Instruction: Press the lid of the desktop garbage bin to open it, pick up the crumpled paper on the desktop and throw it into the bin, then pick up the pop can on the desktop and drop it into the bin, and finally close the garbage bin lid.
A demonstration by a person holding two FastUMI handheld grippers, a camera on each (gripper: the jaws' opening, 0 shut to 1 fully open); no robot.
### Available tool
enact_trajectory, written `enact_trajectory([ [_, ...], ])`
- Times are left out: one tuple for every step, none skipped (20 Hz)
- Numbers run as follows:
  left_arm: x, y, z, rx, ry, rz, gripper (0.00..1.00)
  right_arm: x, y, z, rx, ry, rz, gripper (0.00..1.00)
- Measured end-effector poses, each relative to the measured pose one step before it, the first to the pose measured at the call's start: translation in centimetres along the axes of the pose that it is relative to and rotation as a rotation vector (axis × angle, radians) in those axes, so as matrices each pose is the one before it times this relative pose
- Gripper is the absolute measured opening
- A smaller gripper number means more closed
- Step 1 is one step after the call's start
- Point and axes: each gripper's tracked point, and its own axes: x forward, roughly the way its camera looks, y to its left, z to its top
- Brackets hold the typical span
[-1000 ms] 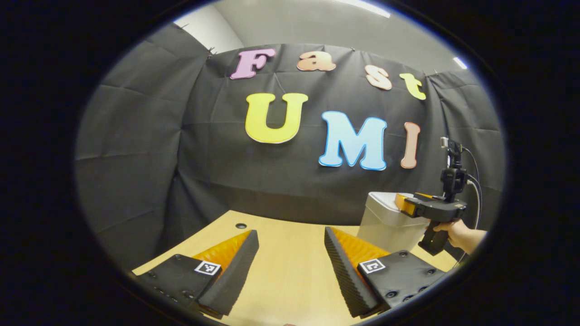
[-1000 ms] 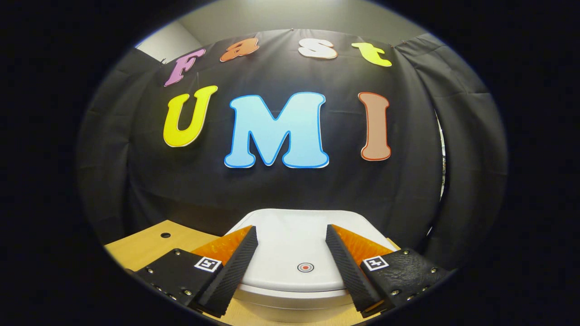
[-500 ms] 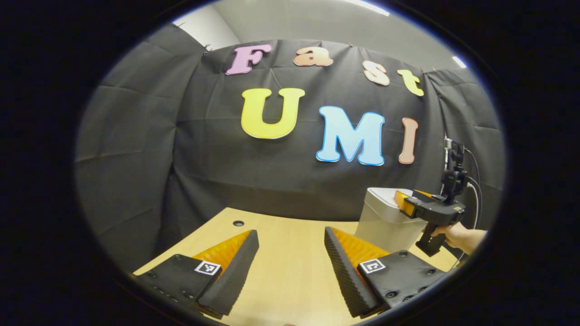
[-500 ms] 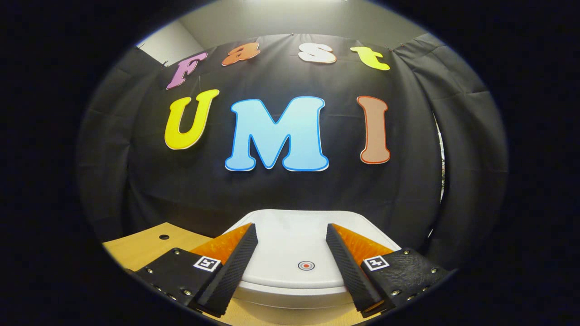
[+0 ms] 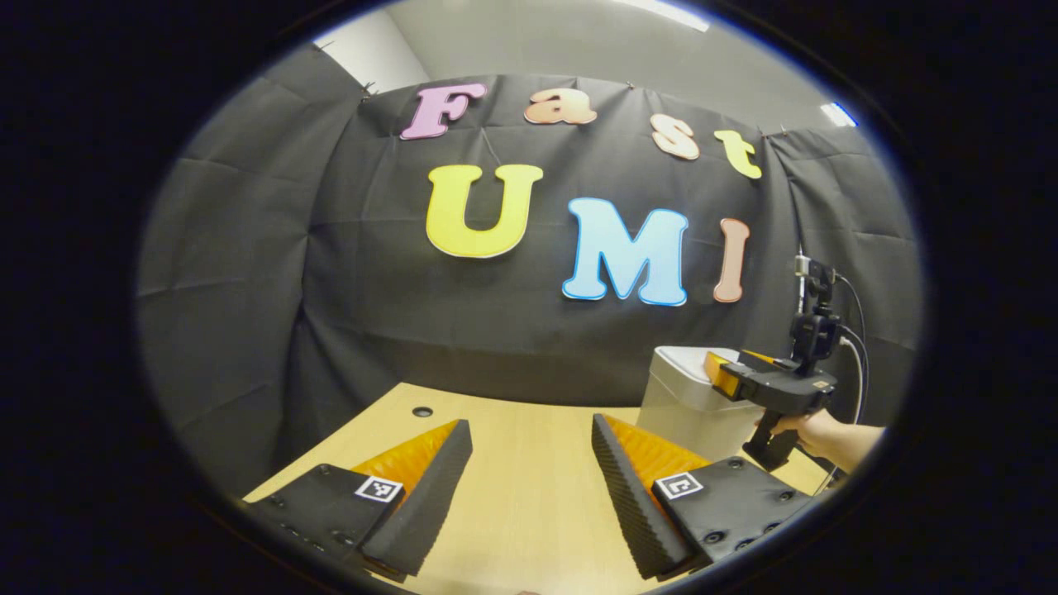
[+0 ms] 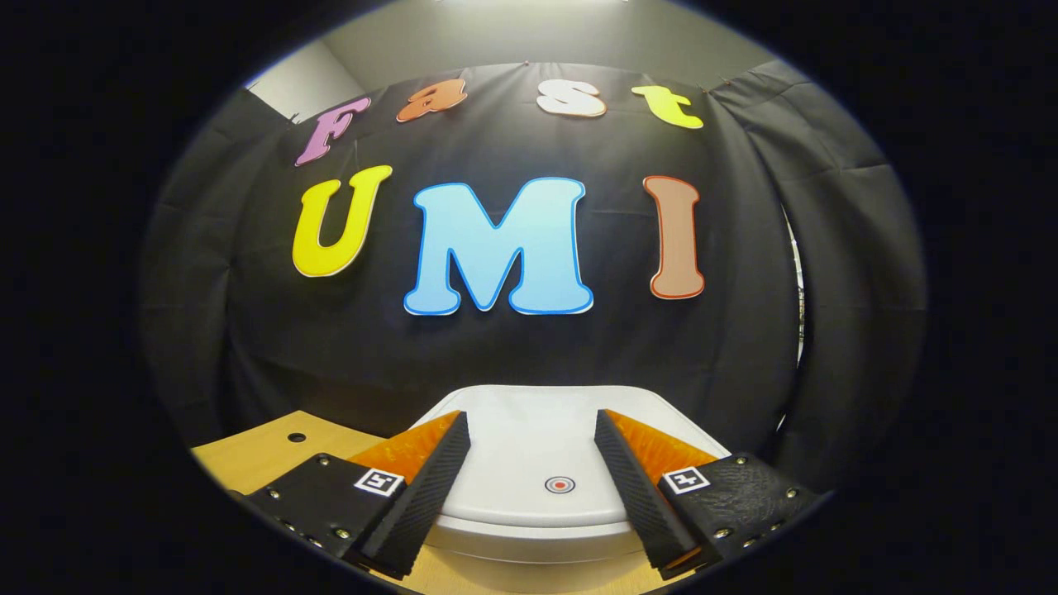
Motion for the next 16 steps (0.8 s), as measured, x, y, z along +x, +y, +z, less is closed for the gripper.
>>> enact_trajectory([
  [-0.091,0.064,0.177,0.00395,-0.00249,0.0058,0.95,0.001,-0.052,0.105,-0.00208,-0.00124,-0.00521,0.98],
  [-0.105,0.006,0.06,0.00345,-0.00192,0.00531,0.95,-0.058,0.042,0.018,0.00113,0.0091,-0.00466,0.98],
  [-0.023,-0.055,0.193,0.00434,-0.00131,0.00497,0.95,0.004,-0.007,0.005,0.00289,0.01149,-0.00784,0.98],
  [-0.073,-0.117,0.096,0.0041,-0.00108,0.00431,0.95,-0.156,-0.031,-0.002,0.00163,0.0145,-0.00755,0.95],
  [-0.116,-0.102,0.199,0.00123,-0.00147,0.00423,0.95,-0.089,-0.042,-0.025,0.00111,0.01525,-0.00569,0.98],
  [-0.066,-0.378,0.136,0.00061,-0.00211,0.0007,0.95,-0.235,-0.024,0.115,0.00265,0.01254,-0.00193,0.97],
  [-0.136,-0.299,0.207,0.00148,-0.00401,0.00112,0.95,-0.292,-0.004,0.027,0.00204,0.0097,0.00228,0.97],
  [-0.154,-0.444,0.169,0.00295,-0.00562,-0.0017,0.95,-0.322,0.031,0.02,0.00364,0.00787,0.00452,0.97],
  [-0.085,-0.427,0.139,0.00349,-0.00364,-0.002,0.95,-0.377,-0.022,-0.006,0.00131,0.00816,0.00689,0.97],
  [-0.078,-0.509,-0.012,0.00236,-0.00166,-0.00323,0.95,-0.479,-0.09,-0.101,-0.00148,0.00695,0.00468,0.97],
  [-0.042,-0.423,0.097,0.00216,-0.00293,-0.00125,0.95,-0.456,-0.317,-0.03,-0.00309,0.00867,-0.00276,0.97],
  [-0.02,-0.37,0.084,0.00169,-0.00723,-0.00036,0.95,-0.547,-0.225,-0.025,-0.00229,0.00936,-0.00008,0.98],
  [-0.029,-0.421,0.046,-0.00077,-0.0042,0.00263,0.95,-0.555,-0.204,-0.051,-0.00014,0.00994,0.0004,0.98],
  [0.06,-0.501,-0.146,-0.00412,0.00045,-0.0005,0.95,-0.577,-0.065,-0.102,-0.00055,0.00673,0.00666,0.97],
  [0.055,-0.517,-0.271,-0.00699,0.00475,-0.00202,0.95,-0.673,-0.026,-0.059,-0.00248,0.01226,0.00708,0.97],
  [0.145,-0.717,-0.312,-0.00745,0.00423,-0.00409,0.96,-0.675,0.006,0.001,-0.00281,0.00064,0.0111,0.97],
])
